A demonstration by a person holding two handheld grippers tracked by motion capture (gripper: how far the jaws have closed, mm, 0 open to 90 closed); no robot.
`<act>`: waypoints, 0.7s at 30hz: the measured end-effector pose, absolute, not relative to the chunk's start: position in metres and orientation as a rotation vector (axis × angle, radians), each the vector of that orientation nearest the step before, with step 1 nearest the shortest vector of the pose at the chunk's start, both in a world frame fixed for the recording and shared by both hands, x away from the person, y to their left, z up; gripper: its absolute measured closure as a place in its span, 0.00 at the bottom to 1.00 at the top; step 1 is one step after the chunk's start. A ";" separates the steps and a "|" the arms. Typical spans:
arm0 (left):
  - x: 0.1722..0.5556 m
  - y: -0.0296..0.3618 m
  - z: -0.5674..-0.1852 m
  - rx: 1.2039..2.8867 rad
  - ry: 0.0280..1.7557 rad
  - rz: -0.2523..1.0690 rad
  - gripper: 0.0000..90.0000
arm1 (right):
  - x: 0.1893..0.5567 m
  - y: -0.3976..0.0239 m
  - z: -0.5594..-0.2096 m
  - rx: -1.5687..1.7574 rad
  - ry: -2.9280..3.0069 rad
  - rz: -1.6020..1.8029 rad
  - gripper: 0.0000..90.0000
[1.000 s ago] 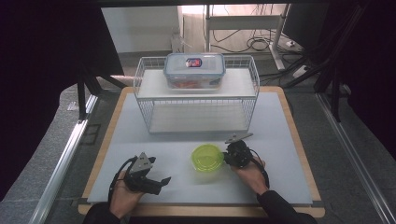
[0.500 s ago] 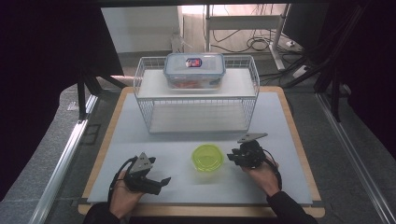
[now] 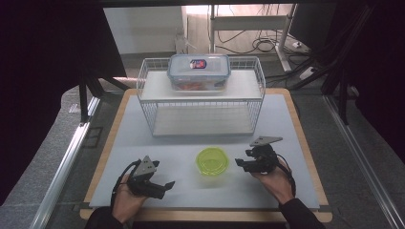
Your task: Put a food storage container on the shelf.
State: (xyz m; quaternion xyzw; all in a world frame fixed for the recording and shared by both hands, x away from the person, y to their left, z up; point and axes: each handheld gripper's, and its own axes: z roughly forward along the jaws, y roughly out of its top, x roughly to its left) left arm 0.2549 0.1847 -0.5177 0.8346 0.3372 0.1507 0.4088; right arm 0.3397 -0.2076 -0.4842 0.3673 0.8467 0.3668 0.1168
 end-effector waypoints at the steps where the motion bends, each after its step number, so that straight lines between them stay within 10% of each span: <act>1: 0.255 0.185 -0.518 2.102 0.848 0.380 0.07 | 0.339 -0.207 -0.483 1.079 2.482 1.075 0.45; 21: 0.255 0.184 -0.518 2.105 0.847 0.382 0.07 | 0.367 -0.185 -0.489 1.233 2.599 1.371 0.63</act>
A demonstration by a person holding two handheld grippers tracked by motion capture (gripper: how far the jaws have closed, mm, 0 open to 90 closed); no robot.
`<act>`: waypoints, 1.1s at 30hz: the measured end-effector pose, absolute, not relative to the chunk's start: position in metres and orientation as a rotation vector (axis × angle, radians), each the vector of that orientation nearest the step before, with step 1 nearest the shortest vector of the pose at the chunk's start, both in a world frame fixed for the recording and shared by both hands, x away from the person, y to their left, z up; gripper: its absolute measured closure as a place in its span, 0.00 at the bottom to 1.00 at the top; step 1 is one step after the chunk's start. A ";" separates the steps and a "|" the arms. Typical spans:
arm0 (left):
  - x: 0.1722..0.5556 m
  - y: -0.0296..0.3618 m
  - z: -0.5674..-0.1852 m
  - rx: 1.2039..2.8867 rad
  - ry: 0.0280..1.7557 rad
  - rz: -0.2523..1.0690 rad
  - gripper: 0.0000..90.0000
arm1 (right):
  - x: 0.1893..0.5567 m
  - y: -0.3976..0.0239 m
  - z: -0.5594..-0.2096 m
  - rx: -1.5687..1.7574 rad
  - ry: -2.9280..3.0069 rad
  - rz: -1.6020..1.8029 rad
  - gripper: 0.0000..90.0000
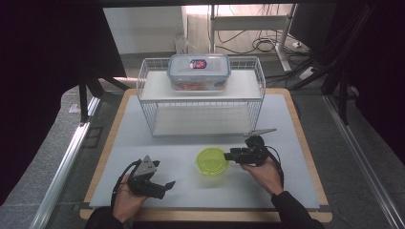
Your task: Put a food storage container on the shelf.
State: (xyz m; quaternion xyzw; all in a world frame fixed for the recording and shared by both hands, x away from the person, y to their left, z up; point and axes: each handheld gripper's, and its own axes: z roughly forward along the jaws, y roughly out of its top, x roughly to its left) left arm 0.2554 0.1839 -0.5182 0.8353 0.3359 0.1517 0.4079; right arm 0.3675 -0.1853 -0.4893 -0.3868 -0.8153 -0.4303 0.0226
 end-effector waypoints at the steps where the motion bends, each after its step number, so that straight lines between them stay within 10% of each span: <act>1: 0.255 0.184 -0.518 2.105 0.846 0.382 0.07 | 0.370 -0.185 -0.491 -1.200 -2.514 -1.327 0.64; 13: 0.255 0.184 -0.518 2.105 0.842 0.381 0.07 | 0.386 -0.181 -0.501 -1.215 -2.255 -1.302 0.88; 33: 0.255 0.184 -0.517 2.093 0.841 0.387 0.07 | 0.387 -0.190 -0.482 -1.229 -2.075 -1.366 0.93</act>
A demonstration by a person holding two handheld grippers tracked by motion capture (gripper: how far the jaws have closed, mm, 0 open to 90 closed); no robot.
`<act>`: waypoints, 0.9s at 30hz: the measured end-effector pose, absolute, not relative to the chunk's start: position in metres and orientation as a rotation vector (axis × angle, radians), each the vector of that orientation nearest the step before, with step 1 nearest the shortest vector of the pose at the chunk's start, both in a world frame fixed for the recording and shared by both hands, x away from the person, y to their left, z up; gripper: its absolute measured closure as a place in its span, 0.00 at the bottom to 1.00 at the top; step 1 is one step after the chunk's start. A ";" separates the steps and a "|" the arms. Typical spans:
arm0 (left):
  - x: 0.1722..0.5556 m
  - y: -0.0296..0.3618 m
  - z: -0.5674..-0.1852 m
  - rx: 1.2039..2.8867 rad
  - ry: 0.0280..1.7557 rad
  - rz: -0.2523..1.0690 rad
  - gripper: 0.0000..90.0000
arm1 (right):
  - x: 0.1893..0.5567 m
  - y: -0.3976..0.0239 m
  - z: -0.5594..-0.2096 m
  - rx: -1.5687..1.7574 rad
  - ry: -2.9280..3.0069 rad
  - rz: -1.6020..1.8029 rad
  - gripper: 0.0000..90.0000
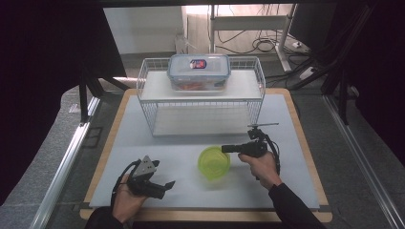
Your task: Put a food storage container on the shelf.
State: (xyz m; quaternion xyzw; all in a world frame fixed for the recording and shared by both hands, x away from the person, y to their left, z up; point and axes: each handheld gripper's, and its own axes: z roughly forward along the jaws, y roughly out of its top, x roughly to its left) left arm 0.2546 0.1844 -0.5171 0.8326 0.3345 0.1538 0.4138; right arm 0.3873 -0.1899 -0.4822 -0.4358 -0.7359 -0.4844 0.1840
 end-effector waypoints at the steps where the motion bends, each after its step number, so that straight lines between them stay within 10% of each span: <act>1: 0.255 0.184 -0.517 2.093 0.841 0.387 0.07 | 0.387 -0.190 -0.481 -1.232 -2.074 -1.372 0.93; 27: 0.255 0.184 -0.517 2.086 0.841 0.388 0.07 | 0.390 -0.199 -0.432 -1.215 -1.966 -1.513 0.93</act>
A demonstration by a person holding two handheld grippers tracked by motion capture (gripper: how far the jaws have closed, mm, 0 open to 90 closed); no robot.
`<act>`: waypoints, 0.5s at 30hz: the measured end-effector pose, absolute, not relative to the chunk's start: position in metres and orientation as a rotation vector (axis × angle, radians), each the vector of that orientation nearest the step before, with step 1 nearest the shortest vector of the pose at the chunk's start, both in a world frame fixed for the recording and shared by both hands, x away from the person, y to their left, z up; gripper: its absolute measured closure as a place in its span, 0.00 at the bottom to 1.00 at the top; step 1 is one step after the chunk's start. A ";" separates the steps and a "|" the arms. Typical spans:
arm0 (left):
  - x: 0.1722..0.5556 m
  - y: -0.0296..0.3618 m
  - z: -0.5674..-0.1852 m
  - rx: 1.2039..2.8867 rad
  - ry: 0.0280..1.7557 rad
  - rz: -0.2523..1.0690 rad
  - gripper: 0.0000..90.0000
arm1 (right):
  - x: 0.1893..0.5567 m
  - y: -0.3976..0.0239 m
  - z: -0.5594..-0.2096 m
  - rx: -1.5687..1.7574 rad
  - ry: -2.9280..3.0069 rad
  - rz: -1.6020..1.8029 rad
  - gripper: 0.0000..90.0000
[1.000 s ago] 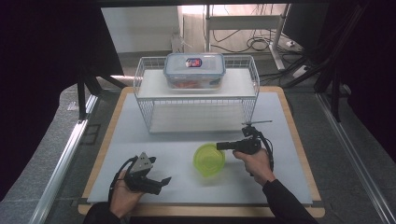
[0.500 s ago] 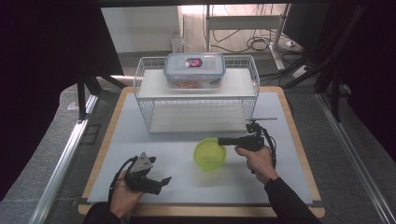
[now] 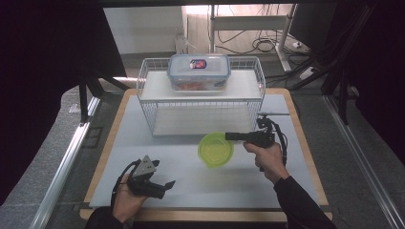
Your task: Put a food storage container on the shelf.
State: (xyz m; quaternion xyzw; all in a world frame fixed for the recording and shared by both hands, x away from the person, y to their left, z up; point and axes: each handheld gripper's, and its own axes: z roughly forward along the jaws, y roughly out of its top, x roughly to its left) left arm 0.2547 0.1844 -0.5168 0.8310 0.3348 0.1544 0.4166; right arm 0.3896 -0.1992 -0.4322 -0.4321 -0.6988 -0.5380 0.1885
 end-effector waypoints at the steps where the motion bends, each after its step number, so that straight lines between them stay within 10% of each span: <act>1: 0.255 0.184 -0.517 2.086 0.841 0.387 0.07 | 0.390 -0.199 -0.429 -1.212 -1.963 -1.518 0.93; 15: 0.255 0.185 -0.517 2.096 0.831 0.389 0.07 | 0.399 -0.196 -0.376 -1.179 -1.946 -1.597 0.93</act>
